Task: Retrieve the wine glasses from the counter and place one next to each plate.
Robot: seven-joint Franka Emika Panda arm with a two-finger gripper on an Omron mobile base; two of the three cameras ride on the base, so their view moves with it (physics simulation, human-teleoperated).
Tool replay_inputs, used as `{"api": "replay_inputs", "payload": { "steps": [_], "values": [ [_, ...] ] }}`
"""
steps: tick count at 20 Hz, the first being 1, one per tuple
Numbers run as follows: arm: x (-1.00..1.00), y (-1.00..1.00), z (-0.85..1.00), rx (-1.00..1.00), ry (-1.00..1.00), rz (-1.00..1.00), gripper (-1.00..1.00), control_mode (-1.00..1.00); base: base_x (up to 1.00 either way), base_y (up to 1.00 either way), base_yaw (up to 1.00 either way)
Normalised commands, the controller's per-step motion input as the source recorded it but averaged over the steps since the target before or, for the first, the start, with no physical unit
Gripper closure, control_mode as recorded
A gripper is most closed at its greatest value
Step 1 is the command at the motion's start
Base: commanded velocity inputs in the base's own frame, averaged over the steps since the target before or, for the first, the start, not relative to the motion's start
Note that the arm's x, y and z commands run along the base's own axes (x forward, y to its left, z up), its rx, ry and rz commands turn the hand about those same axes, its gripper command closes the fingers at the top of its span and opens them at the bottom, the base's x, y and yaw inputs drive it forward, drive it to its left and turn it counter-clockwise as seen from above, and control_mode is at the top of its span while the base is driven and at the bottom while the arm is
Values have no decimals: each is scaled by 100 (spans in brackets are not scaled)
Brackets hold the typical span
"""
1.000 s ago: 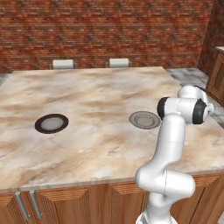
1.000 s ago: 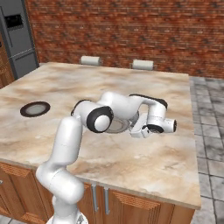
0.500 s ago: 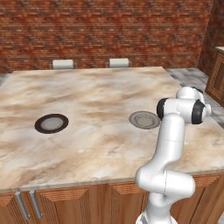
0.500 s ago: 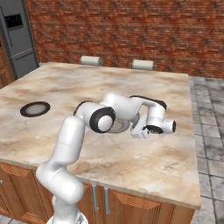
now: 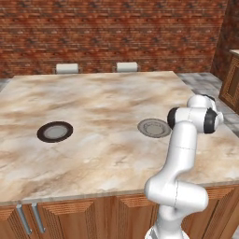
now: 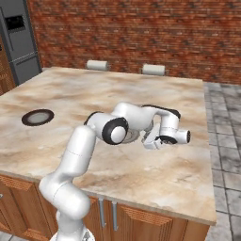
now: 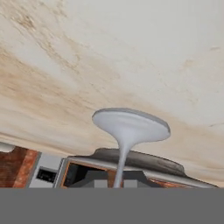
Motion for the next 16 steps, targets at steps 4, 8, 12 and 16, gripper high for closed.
{"api": "replay_inputs", "payload": {
  "steps": [4,8,12,16],
  "values": [
    [17,0,-22,0,0,0,100,-100,0,0,0],
    [3,0,-21,0,0,0,-100,-100,0,0,0],
    [0,0,-8,0,0,0,-100,-100,0,0,0],
    [0,-2,-1,0,0,0,-100,-100,0,0,0]
  ]
}}
